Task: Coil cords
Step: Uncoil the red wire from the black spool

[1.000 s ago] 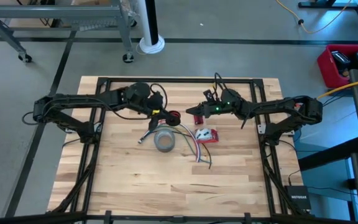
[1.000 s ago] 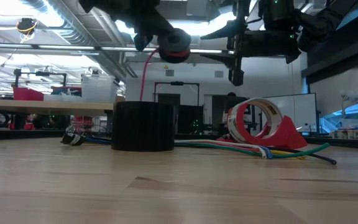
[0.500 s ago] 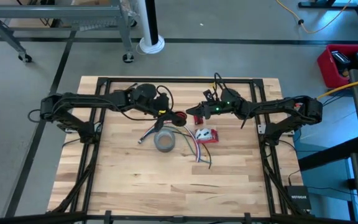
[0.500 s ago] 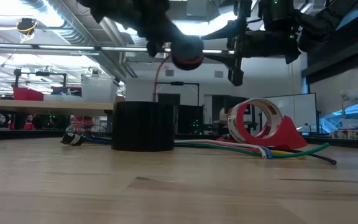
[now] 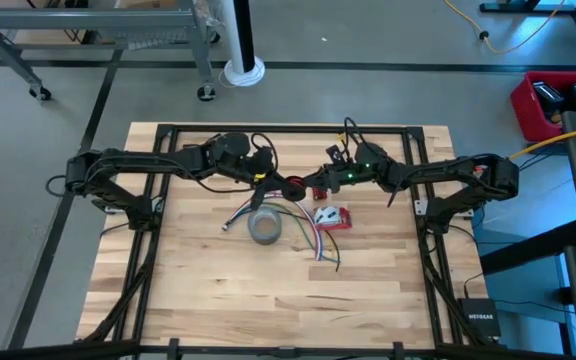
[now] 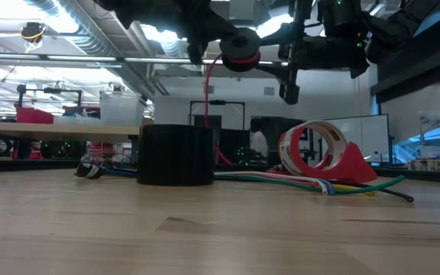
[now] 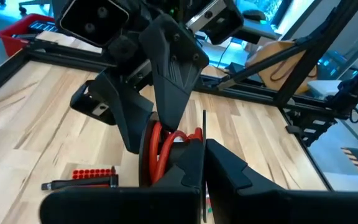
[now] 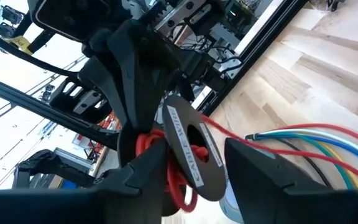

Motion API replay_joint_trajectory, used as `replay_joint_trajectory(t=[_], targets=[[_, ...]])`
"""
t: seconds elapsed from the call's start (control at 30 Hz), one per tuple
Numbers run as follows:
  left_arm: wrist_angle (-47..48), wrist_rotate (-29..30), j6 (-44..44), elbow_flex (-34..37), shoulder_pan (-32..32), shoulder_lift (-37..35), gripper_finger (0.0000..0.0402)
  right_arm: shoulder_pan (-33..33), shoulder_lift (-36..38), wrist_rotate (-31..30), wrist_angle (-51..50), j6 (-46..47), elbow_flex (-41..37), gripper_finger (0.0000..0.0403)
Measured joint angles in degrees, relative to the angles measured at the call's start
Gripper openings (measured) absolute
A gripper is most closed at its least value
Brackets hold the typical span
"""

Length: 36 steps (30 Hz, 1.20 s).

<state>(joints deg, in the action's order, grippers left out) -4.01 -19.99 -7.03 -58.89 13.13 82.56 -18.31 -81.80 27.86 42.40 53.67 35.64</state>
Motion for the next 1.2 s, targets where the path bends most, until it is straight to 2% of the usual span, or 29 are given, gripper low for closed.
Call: replay_joint_trajectory(t=[0.1, 0.27, 0.33, 0.5, 0.63, 0.93, 1.07, 1.2], targets=[[0.12, 0.0, -0.02, 0.0, -0.02, 0.0, 0.0, 0.52, 0.0, 0.0, 0.31, 0.0, 0.0, 0.0125], [0.29, -0.2, -0.12, 0.0, -0.07, 0.0, 0.0, 0.81, -0.02, 0.02, 1.0, -0.33, 0.0, 0.0038], [0.2, -0.2, -0.33, 0.0, -0.07, -0.04, 0.0, 0.72, -0.02, -0.02, 1.0, -0.8, -0.02, 0.0015], [0.15, 0.8, -2.01, 0.0, 0.42, -0.04, 0.0011, 0.68, -0.04, -0.31, 1.0, 0.19, -0.02, 0.003], [0.11, 0.85, -2.45, 0.0, 1.51, -0.04, 0.0026, 0.66, -0.07, -0.57, 0.98, 0.33, -0.02, 0.0012], [-0.08, 1.81, -5.38, 0.0, 5.8, -0.04, 0.0069, 0.55, -0.07, -3.28, 0.89, 0.72, -0.02, 0.001], [-0.74, 2.02, -6.94, -0.01, 8.09, -0.04, 0.0076, 0.55, -0.07, -5.02, 0.46, 0.72, -0.02, 0.001], [-2.56, 3.71, -9.0, 0.0, 9.86, 0.02, 0.0077, 0.83, -0.07, -4.19, 0.68, 0.41, 0.0, 0.001]])
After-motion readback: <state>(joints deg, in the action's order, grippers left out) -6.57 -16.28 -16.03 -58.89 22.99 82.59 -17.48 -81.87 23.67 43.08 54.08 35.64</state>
